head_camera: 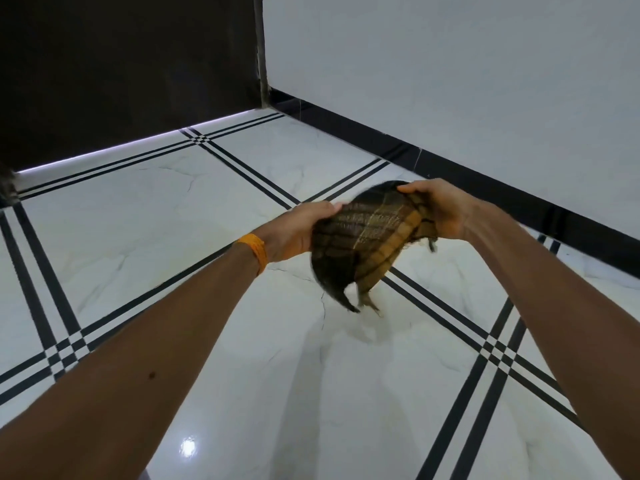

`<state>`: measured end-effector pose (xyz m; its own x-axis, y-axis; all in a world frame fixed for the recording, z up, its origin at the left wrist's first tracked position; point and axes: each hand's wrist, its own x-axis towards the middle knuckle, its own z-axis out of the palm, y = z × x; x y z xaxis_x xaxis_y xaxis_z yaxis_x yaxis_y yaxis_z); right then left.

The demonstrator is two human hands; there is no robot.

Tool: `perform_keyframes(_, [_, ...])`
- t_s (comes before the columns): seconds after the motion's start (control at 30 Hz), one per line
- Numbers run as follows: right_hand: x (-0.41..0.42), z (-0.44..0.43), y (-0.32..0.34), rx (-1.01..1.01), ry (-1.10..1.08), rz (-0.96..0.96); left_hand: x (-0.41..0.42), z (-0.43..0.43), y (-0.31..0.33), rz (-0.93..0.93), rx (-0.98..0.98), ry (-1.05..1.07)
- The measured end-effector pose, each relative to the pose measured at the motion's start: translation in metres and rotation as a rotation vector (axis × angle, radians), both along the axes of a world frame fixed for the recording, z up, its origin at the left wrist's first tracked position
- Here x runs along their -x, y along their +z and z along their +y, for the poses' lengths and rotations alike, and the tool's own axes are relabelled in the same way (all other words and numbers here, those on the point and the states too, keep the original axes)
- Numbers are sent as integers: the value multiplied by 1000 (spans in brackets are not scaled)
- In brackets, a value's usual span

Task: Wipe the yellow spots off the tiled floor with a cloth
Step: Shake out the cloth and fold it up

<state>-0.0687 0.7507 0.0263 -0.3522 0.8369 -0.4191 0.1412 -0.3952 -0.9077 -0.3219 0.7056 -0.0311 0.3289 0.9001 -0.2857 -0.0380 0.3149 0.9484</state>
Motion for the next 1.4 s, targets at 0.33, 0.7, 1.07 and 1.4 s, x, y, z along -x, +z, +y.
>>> perform_keyframes(0.33, [35, -50, -117, 338, -248, 537, -30, -4, 30, -310, 76, 87])
perform_keyframes(0.7, [27, -42, -87, 156, -223, 552, 3, 5, -5, -296, 59, 335])
perform_keyframes(1.07, [24, -33, -92, 54, -389, 442, -5, 14, -23, -68, 4, 425])
perform_keyframes(1.4, [16, -37, -84, 259, -206, 380, -1, 13, -8, -13, -71, 346])
